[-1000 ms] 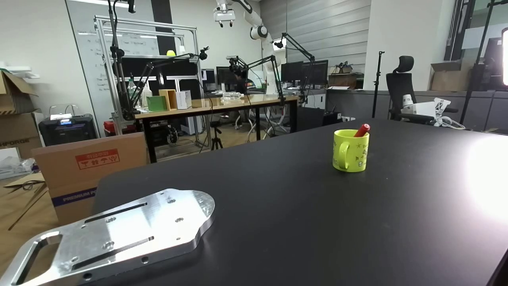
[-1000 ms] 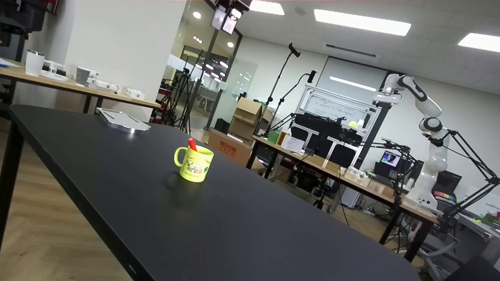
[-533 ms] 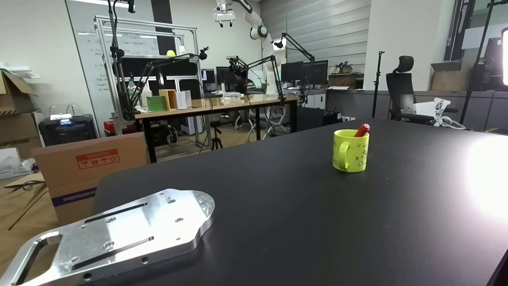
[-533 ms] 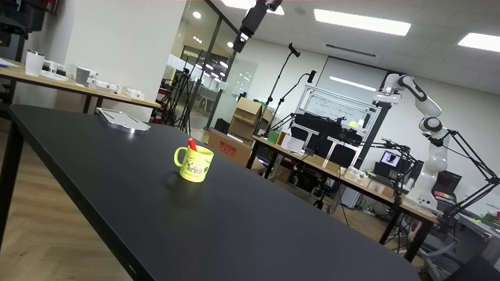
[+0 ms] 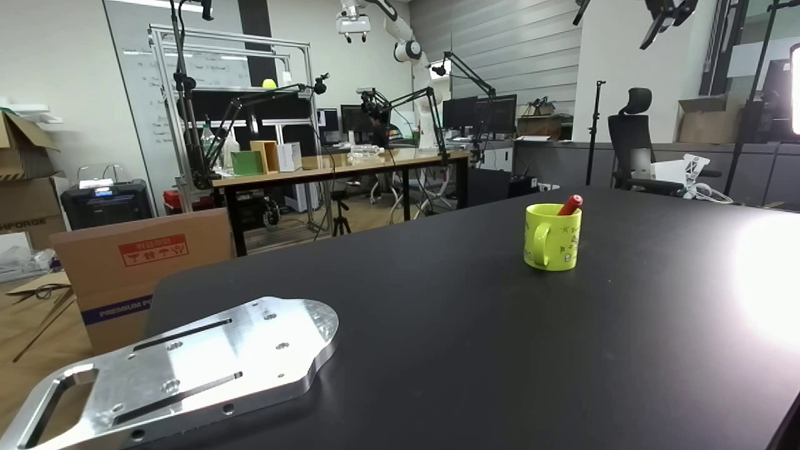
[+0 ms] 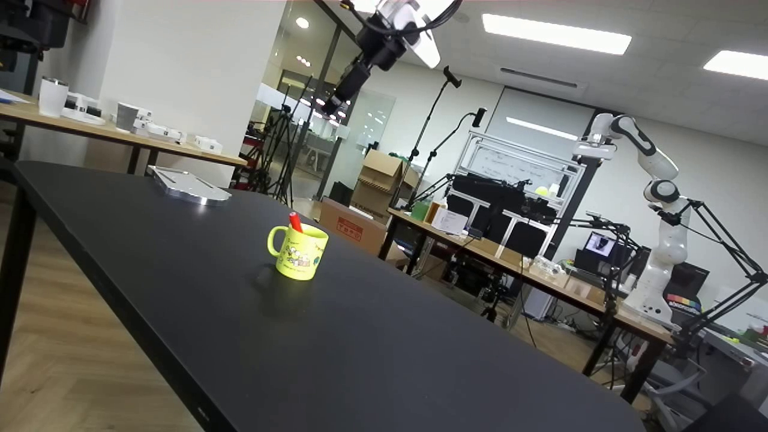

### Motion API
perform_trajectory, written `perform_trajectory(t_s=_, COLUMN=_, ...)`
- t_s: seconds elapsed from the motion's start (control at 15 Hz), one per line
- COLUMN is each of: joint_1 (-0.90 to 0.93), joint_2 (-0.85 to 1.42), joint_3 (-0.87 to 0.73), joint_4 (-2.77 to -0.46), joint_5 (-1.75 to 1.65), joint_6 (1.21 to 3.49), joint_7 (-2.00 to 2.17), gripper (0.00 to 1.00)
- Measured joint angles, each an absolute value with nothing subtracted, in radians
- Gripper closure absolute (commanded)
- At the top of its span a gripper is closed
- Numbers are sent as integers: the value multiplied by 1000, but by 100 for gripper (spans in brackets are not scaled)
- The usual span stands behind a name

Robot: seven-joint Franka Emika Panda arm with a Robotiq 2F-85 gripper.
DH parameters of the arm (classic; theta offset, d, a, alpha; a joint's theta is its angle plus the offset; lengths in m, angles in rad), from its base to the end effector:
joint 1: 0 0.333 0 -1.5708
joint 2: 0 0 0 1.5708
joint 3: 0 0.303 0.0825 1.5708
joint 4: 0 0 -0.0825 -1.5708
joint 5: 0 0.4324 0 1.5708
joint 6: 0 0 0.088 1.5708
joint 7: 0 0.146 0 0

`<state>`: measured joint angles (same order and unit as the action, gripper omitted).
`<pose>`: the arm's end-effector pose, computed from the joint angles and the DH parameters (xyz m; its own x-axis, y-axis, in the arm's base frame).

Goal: Put the marker on the table

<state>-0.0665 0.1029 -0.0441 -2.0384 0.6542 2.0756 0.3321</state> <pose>0.6114 -0.0156 0.3250 0.7212 -0.6215 -0.3060 -0.6869 -0.5841 -0.4325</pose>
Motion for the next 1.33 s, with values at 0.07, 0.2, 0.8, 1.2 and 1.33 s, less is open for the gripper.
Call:
perform_trajectory(t_s=0.07, joint_1=-66, joint_2=117, joint_3=-42, joint_4=-2038, joint_5=669, joint_6=2078, joint_7=299, gripper=0)
perform_trajectory(t_s=0.2, joint_1=-66, joint_2=129, joint_3=-41, joint_4=-2038, joint_5=674, joint_6=2082, joint_7=275, gripper=0)
perform_trajectory(t_s=0.8, joint_1=-66, joint_2=134, joint_3=-45, joint_4=-2034, joint_5=677, joint_6=2074, joint_7=270, gripper=0)
perform_trajectory(t_s=1.2, joint_1=-108, joint_2=235, joint_3=-68, joint_4=-1979, joint_5=708, joint_6=2004, joint_7=231, gripper=0)
perform_trajectory(t_s=1.33, joint_1=-130, joint_2=285, joint_3=-71, joint_4=-1937, joint_5=736, joint_6=1956, joint_7=197, gripper=0)
